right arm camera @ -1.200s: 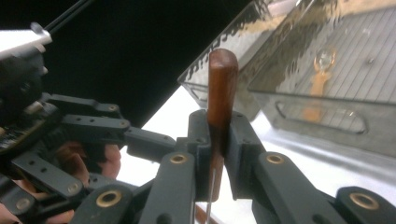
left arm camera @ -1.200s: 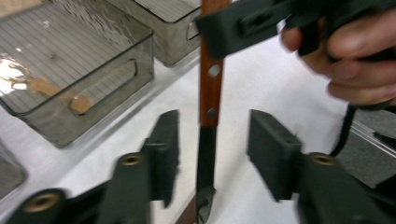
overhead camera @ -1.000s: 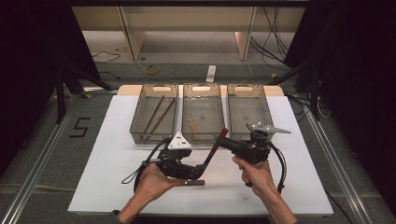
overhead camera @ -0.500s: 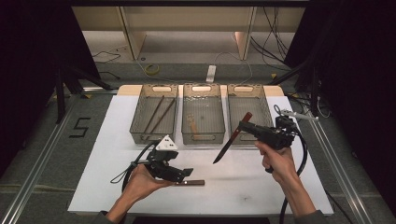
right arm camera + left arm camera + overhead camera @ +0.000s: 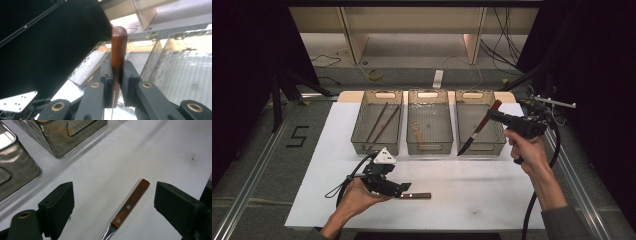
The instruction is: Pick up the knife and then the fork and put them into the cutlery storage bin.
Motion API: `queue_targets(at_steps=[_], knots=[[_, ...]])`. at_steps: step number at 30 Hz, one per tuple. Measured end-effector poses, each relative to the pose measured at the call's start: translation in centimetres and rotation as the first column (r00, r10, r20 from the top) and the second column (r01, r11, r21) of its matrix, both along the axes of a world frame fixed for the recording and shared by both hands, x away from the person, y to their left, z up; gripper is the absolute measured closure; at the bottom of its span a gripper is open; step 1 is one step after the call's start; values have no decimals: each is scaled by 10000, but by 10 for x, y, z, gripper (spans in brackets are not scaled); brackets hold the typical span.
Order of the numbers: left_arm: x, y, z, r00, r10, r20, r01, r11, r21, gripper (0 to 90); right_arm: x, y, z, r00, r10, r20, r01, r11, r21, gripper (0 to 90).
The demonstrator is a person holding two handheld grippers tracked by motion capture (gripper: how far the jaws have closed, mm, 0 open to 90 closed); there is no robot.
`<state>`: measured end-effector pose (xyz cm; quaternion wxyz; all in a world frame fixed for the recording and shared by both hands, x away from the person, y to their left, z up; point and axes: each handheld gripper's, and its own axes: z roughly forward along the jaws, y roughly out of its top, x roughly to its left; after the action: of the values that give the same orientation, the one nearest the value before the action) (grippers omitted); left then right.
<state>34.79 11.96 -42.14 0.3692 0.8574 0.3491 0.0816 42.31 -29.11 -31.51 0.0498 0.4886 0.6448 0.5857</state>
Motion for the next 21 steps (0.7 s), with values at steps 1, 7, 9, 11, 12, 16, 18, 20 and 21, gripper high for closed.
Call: queue_targets(at_steps=[1,7,9,11,12,16,18,20,21], knots=[[0,1,0,10000,20,-13,-20,10000,15,161,3,-3,3,10000,-63,2,63,10000,-2,818],[0,4,-3,10000,85,-2,-85,9999,114,160,24,-16,14,9980,-620,-72,620,9980,-119,818],[0,4,-4,9999,105,2,-105,9998,172,160,31,-19,15,9968,-786,-110,784,9968,-134,818],[-1,5,-4,9999,105,32,-105,9997,199,160,38,-20,15,9954,-948,-152,944,9952,-246,817],[-1,5,-4,9999,99,62,-101,9997,214,160,42,-21,15,9945,-1034,-171,1028,9941,-341,817],[-1,5,-5,9999,84,122,-88,9996,277,160,57,-21,13,9905,-1342,-304,1325,9898,-514,817],[-1,5,-6,9999,22,103,-26,9994,354,160,63,-21,12,9884,-1459,-421,1431,9877,-632,817],[-1,5,-6,10000,35,90,-38,9992,392,160,71,-20,9,9860,-1588,-499,1544,9846,-819,817],[-1,5,-6,9999,21,102,-25,9991,412,159,74,-19,8,9848,-1635,-588,1580,9834,-890,817]])
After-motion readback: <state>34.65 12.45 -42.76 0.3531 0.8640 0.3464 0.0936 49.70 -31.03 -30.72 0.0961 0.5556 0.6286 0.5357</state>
